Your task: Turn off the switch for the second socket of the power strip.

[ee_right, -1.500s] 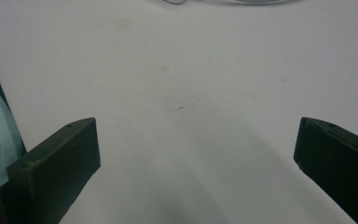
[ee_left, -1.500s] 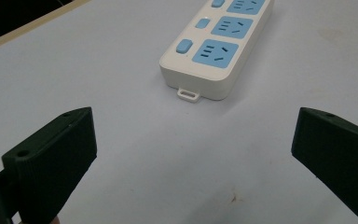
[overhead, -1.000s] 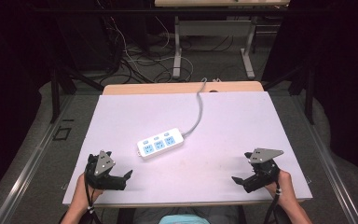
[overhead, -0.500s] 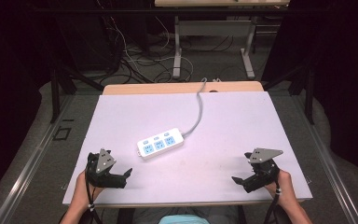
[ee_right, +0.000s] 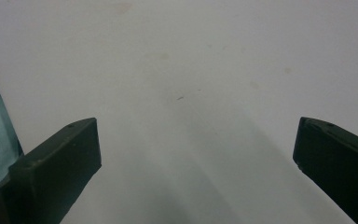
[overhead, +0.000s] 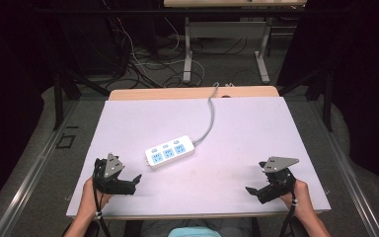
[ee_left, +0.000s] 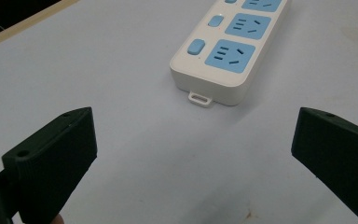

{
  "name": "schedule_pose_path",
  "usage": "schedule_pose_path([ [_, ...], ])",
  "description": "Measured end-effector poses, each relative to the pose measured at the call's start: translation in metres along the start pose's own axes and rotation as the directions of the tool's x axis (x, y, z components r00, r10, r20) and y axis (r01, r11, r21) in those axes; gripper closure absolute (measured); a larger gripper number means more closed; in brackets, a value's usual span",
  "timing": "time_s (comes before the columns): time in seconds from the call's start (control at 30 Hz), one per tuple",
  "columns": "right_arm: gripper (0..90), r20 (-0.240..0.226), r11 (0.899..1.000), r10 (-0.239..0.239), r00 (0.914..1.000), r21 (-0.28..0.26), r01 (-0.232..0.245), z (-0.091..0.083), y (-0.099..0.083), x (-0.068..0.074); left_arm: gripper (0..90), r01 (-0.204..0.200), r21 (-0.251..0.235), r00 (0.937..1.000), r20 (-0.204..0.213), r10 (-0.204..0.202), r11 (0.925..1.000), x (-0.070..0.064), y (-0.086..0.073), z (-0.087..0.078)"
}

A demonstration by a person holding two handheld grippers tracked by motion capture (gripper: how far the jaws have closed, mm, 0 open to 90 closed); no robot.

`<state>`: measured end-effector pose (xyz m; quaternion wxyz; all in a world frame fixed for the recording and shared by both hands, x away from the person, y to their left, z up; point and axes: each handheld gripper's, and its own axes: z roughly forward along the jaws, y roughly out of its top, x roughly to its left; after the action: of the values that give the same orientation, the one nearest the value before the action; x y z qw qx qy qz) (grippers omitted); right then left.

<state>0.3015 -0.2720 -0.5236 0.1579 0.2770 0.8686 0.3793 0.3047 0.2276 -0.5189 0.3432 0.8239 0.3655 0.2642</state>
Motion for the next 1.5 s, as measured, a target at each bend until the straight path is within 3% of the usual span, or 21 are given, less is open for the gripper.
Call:
schedule_pose_path([
  [0.27,0.1,0.008,1.000,-0.003,1.0000,0.001,0.003,0.000,0.000,0.000,0.2,0.005,0.010,0.9999,-0.009,-0.005,0.9999,0.002,0.008,0.012],
  [0.57,0.1,-0.001,1.000,-0.003,1.0000,0.023,0.003,0.000,0.000,-0.001,0.2,-0.001,-0.011,0.9998,-0.021,0.000,0.9999,-0.001,0.014,0.016],
  [0.8,0.1,0.010,1.000,-0.004,0.9999,0.003,0.004,0.002,-0.001,0.000,0.2,-0.001,-0.020,0.9999,-0.017,0.001,0.9998,-0.001,0.020,0.025],
  [1.07,0.1,0.012,1.000,0.002,0.9999,0.006,-0.002,0.003,-0.001,0.000,0.2,-0.016,-0.023,0.9997,-0.019,0.015,0.9996,0.003,0.028,0.035],
  [1.5,0.2,0.006,1.000,0.000,1.0000,0.027,0.000,0.002,-0.001,0.000,0.2,0.004,-0.022,0.9998,-0.021,-0.004,0.9997,0.011,0.036,0.050],
])
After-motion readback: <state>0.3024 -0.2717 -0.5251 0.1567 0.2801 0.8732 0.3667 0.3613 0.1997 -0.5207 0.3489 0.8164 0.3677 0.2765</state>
